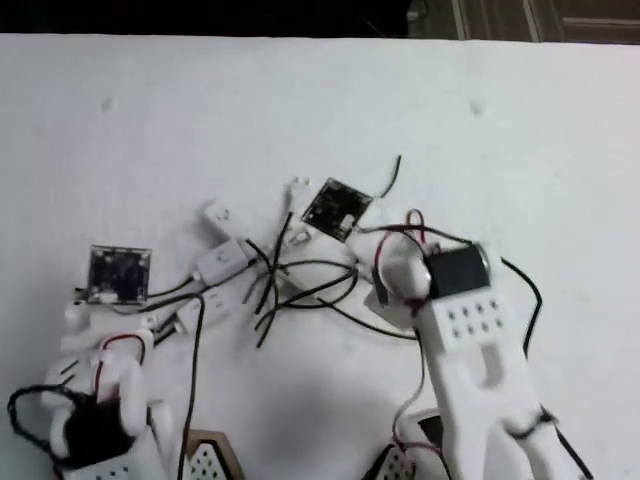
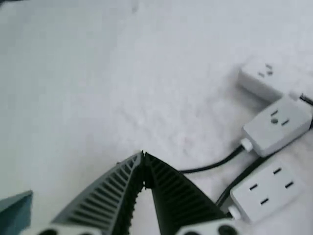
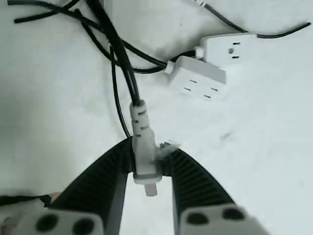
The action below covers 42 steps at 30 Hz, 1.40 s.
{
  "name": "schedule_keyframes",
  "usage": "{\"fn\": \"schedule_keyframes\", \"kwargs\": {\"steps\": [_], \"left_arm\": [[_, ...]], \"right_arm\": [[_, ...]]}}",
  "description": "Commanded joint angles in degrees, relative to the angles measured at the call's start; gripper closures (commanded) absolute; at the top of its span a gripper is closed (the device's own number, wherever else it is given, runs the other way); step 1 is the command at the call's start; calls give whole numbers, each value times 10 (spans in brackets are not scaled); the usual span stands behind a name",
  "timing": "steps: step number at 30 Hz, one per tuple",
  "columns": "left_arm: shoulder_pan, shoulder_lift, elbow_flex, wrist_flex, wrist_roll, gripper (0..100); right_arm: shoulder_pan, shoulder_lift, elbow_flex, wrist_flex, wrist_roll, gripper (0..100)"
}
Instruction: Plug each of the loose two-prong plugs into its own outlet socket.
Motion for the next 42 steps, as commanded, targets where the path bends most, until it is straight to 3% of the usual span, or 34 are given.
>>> {"fn": "schedule_keyframes", "kwargs": {"steps": [1,8,16,28,42], "left_arm": [[8,-4,-93,-13,18,976],[76,-4,-104,-13,54,976],[179,-3,-106,-46,149,976],[402,-3,-107,-46,168,976],[540,-4,-128,-40,167,976]], "right_arm": [[-5,-66,-20,6,-46,981],[-43,-130,-20,-10,-155,981],[-179,-178,-19,-22,-238,981],[-336,-193,-15,-22,-248,981],[-343,-194,100,-131,-229,981]]}}
